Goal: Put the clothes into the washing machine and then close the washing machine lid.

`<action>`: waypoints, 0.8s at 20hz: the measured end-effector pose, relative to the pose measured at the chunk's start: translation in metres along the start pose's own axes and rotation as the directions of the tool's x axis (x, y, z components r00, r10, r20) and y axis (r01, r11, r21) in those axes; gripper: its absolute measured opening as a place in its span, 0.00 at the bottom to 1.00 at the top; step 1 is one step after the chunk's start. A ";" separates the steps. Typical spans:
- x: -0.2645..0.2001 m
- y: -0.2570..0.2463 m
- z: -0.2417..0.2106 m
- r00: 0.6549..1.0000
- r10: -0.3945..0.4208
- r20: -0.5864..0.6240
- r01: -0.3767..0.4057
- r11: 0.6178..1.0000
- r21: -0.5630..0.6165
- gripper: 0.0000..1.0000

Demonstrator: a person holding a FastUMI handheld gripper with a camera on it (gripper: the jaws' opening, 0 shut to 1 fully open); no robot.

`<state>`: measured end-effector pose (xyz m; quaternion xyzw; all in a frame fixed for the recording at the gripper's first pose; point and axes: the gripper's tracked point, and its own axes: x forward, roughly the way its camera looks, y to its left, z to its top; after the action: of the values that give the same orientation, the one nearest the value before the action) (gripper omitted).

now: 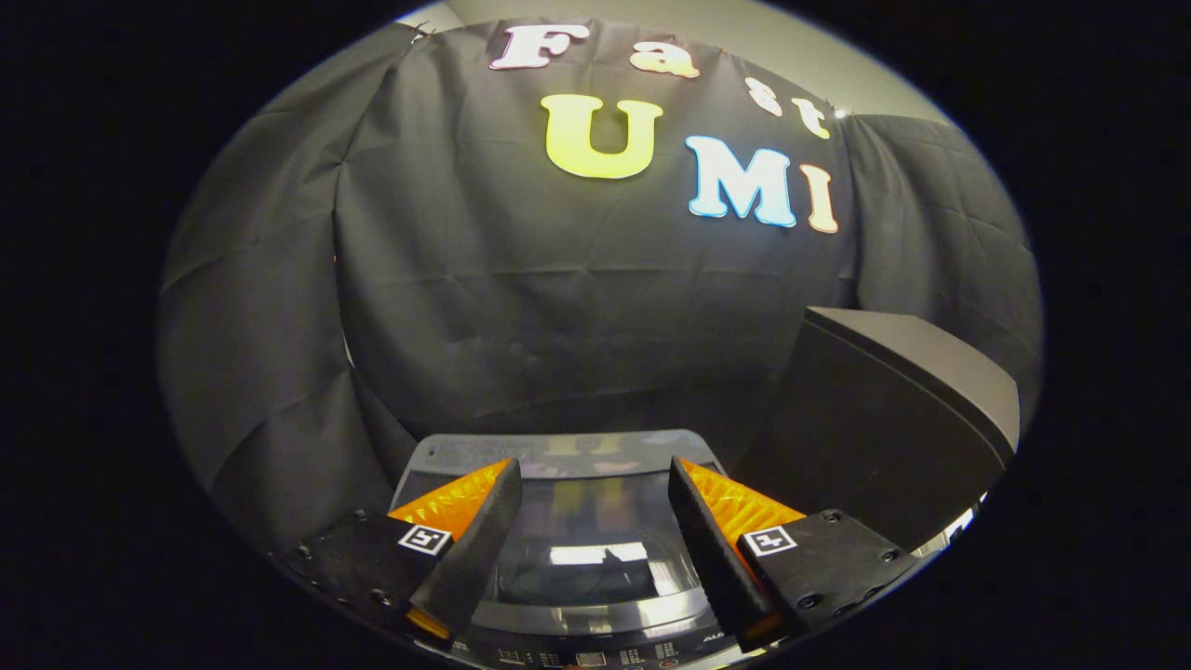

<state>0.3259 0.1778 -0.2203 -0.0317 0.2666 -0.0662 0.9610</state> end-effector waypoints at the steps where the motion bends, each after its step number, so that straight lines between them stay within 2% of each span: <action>1: -0.001 -0.001 -0.007 1.000 -0.001 -0.012 0.001 1.000 -0.004 0.98; 4: -0.004 -0.002 -0.026 0.999 0.001 -0.044 -0.001 1.000 -0.002 0.98; 7: -0.011 -0.003 -0.026 0.999 0.003 -0.039 -0.003 1.000 -0.008 0.98; 12: -0.037 -0.013 0.009 0.999 0.006 0.040 -0.005 1.000 -0.028 0.98; 16: -0.076 -0.028 0.038 0.993 0.016 0.113 -0.009 0.998 -0.058 0.98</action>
<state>0.2782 0.1618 -0.1466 -0.0613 0.2136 -0.0504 0.9737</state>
